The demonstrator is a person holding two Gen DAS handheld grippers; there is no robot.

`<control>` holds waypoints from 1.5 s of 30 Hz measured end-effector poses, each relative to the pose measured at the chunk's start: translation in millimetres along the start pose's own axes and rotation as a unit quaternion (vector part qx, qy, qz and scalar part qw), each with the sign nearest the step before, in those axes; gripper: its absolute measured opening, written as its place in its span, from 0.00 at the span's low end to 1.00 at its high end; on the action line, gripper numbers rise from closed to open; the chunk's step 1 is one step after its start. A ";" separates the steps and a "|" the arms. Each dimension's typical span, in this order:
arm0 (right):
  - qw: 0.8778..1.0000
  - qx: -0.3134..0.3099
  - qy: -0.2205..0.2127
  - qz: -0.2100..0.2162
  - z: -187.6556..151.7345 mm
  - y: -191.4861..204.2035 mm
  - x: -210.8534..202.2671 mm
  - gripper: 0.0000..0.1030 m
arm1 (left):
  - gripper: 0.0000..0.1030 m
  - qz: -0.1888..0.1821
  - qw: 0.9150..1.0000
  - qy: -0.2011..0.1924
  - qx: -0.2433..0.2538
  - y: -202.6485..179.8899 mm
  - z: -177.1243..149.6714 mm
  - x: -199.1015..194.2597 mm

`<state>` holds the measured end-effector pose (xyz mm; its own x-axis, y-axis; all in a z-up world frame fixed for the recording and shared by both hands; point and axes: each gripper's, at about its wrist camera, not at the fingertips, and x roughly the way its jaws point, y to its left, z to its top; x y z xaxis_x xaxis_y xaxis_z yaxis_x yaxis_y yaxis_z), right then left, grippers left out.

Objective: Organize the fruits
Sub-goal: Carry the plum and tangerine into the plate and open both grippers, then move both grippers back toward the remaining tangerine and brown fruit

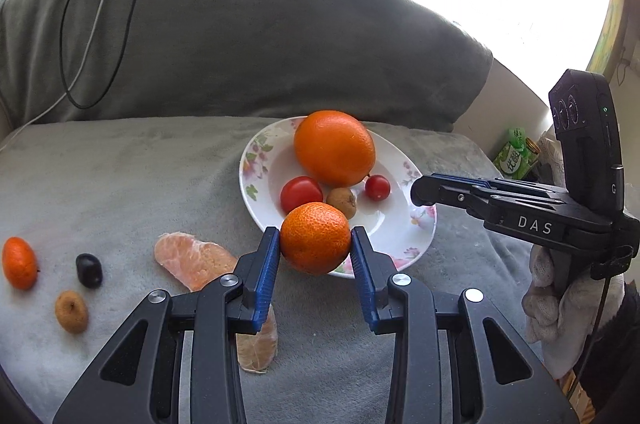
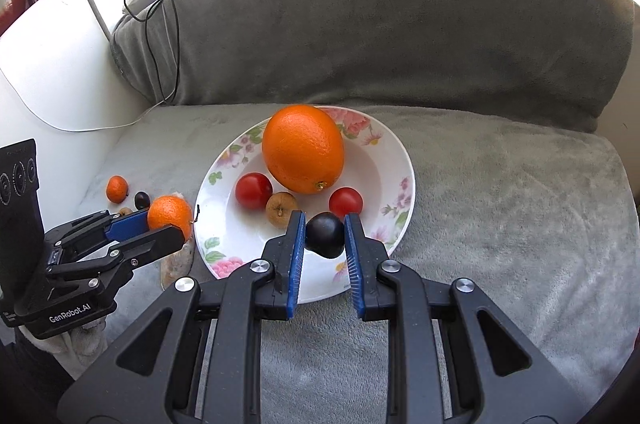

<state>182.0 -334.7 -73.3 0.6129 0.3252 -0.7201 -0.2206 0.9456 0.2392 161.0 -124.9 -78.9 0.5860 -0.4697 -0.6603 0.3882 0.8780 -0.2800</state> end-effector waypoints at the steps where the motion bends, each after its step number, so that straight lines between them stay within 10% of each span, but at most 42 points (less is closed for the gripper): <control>1: 1.000 0.003 0.001 0.000 0.6 -1.5 1.7 0.20 | 0.33 0.000 1.000 0.001 0.001 -1.0 0.5 1.2; 13: 1.000 0.016 -0.003 0.005 4.2 -8.9 5.3 0.22 | 0.34 -0.006 1.000 0.009 0.015 -10.9 4.2 10.9; 17: 1.000 0.021 -0.013 0.006 6.8 -9.9 2.2 0.54 | 0.46 -0.006 1.000 0.005 0.020 -13.8 5.7 11.8; 28: 0.999 0.018 -0.038 0.000 11.9 -4.9 -7.6 0.85 | 0.71 0.002 1.000 0.001 0.026 -17.2 6.1 7.0; 45: 0.998 0.011 -0.061 -0.016 11.9 3.7 -18.7 0.95 | 0.79 0.025 0.999 -0.011 0.027 -18.4 5.9 -3.6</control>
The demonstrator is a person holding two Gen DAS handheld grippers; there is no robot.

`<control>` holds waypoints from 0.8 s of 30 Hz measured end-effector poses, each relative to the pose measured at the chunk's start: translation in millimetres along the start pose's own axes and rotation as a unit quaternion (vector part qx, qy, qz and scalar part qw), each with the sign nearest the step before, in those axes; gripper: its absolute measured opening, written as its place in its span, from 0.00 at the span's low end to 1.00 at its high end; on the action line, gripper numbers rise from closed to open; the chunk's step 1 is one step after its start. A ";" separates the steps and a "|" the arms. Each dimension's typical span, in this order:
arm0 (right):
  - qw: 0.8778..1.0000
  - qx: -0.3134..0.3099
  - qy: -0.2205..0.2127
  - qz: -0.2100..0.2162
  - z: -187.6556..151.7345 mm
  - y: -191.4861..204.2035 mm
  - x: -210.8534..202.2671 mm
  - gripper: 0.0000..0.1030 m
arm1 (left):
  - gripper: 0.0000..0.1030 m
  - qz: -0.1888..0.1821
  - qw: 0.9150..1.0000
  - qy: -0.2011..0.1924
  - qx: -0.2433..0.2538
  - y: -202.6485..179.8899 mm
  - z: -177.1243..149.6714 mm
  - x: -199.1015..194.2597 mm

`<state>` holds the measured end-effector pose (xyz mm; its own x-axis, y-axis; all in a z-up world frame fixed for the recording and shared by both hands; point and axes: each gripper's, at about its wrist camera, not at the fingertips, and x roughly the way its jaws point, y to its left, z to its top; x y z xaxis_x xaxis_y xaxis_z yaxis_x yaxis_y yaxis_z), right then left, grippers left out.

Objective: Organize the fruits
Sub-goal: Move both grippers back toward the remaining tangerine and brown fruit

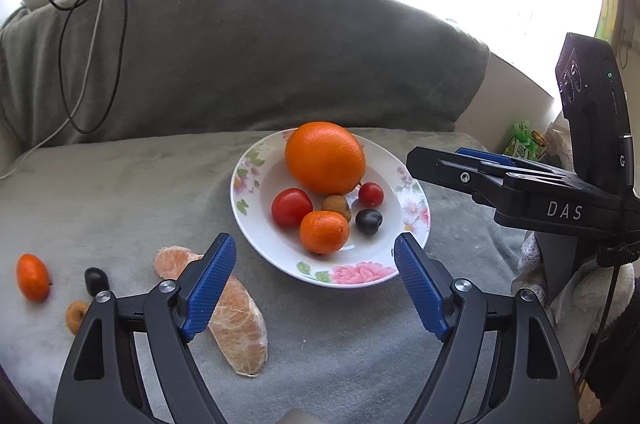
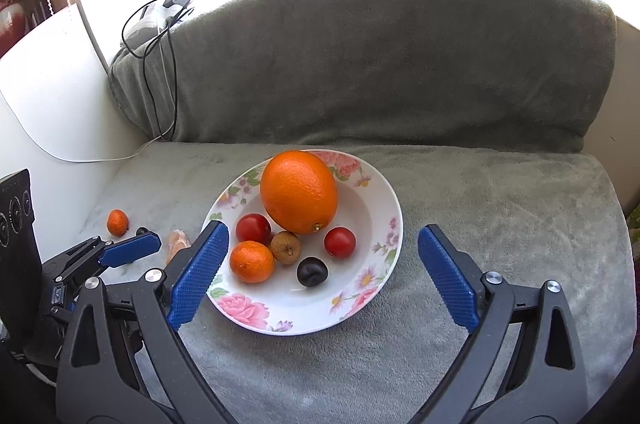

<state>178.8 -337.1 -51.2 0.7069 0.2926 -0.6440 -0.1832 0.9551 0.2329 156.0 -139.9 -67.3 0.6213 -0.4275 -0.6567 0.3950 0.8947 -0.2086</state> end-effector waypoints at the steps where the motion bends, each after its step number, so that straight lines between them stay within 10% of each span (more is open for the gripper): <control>1: 1.000 0.001 -0.001 -0.001 0.1 -0.1 -0.6 0.95 | 0.79 0.000 1.000 0.000 0.001 -0.1 0.0 -0.7; 24: 0.999 0.017 -0.023 0.030 -3.0 7.3 -14.9 1.00 | 0.79 0.014 0.999 -0.033 0.008 3.2 -2.1 -37.9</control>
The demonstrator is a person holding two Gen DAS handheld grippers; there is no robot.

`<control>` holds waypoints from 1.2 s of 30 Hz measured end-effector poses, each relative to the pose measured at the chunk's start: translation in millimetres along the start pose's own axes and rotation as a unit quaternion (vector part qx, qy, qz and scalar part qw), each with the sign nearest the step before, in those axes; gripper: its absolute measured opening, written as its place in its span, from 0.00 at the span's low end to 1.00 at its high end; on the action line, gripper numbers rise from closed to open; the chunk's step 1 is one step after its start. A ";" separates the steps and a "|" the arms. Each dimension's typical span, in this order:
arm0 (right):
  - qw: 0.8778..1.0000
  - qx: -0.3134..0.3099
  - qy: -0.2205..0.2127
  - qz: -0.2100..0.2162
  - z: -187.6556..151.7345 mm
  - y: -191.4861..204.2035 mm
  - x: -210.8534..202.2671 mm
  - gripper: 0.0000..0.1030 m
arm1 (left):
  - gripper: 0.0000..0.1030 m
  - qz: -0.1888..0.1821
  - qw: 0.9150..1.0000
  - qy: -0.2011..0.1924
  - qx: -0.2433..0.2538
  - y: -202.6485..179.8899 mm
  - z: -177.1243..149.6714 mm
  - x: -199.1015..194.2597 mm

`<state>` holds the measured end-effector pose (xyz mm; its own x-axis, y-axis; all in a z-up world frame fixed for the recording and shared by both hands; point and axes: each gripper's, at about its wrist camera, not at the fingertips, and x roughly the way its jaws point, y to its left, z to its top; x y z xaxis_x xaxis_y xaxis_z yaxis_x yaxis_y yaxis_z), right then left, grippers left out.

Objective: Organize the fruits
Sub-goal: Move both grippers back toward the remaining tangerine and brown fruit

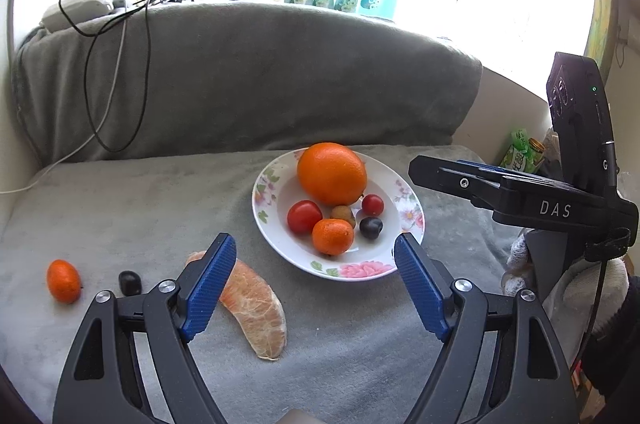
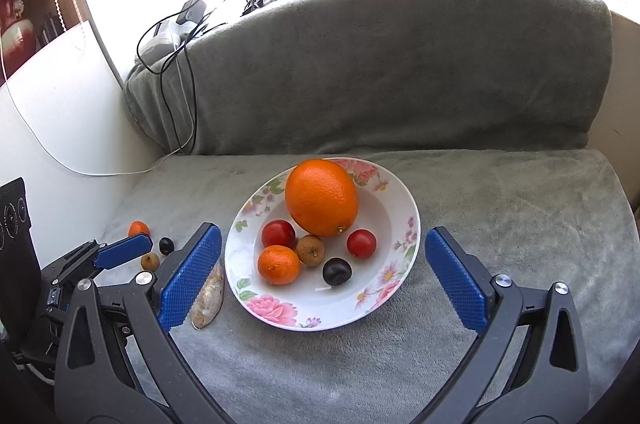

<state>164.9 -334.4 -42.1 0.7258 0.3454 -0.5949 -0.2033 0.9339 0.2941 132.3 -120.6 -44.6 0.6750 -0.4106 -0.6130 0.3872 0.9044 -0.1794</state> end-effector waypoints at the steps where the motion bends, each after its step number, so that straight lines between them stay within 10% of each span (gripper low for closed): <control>1: 1.000 0.000 -0.001 0.002 0.1 1.4 -0.3 1.00 | 0.79 0.001 1.000 -0.002 0.000 1.3 0.1 -2.3; 36: 0.983 -0.150 0.029 0.098 -12.7 142.8 41.4 1.00 | 0.72 0.128 0.983 -0.008 -0.131 181.5 -36.4 -60.8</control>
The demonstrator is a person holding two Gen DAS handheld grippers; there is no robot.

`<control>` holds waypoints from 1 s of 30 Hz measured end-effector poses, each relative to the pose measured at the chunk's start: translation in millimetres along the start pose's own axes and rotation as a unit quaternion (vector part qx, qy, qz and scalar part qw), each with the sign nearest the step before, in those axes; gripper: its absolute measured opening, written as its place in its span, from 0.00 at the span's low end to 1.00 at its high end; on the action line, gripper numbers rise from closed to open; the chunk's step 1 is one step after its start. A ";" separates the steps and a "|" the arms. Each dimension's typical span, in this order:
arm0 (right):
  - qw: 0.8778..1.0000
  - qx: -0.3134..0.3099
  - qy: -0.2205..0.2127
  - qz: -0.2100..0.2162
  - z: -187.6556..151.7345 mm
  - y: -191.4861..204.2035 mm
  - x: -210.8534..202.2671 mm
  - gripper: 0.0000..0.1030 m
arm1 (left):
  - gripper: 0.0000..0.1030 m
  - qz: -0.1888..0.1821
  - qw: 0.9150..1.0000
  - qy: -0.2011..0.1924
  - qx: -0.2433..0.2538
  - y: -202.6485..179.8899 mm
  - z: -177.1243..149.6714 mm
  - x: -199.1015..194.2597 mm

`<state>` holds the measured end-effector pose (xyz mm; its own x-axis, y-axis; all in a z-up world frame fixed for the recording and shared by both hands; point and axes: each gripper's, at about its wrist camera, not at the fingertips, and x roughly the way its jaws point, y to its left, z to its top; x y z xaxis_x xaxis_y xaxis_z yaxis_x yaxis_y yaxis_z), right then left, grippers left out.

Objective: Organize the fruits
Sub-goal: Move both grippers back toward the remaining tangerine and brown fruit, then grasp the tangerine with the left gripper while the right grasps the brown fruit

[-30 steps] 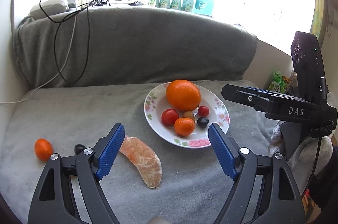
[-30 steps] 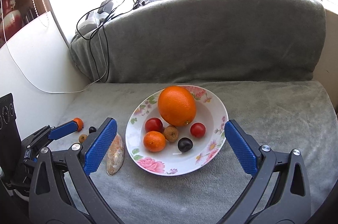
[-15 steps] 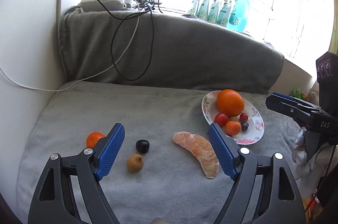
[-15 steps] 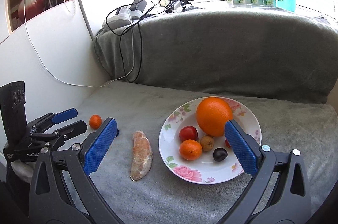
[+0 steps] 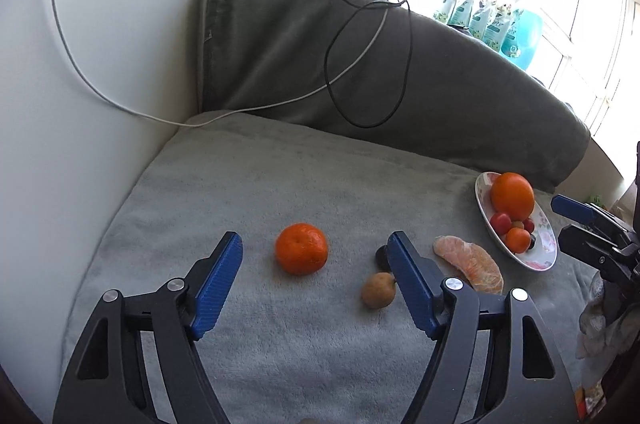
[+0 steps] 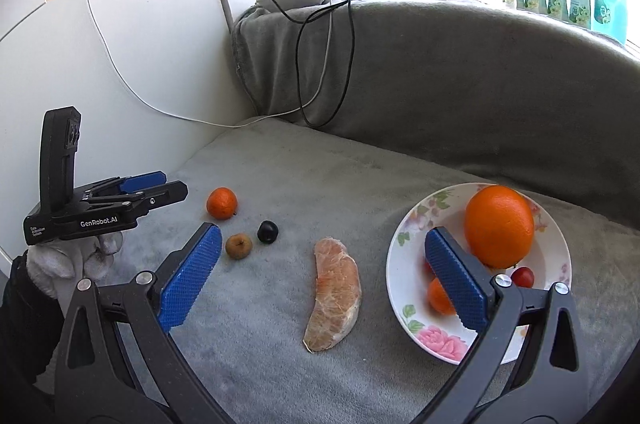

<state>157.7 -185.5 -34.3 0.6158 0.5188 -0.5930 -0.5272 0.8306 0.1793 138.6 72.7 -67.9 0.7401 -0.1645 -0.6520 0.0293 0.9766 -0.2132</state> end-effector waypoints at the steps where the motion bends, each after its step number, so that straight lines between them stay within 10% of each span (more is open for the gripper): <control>1: 1.000 -0.003 0.004 0.003 0.2 3.1 4.3 1.00 | 0.71 -0.001 1.000 0.002 -0.002 1.6 -0.6 1.6; 30: 0.985 -0.066 0.143 0.066 -26.5 73.7 121.5 0.48 | 0.47 -0.031 0.998 0.051 -0.020 16.6 -4.6 49.7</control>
<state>178.2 -66.6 -113.9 0.3570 0.5262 -0.7718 -0.6750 0.7164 0.1762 172.8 80.1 -107.2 0.6650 -0.2404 -0.7071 0.0449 0.9579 -0.2834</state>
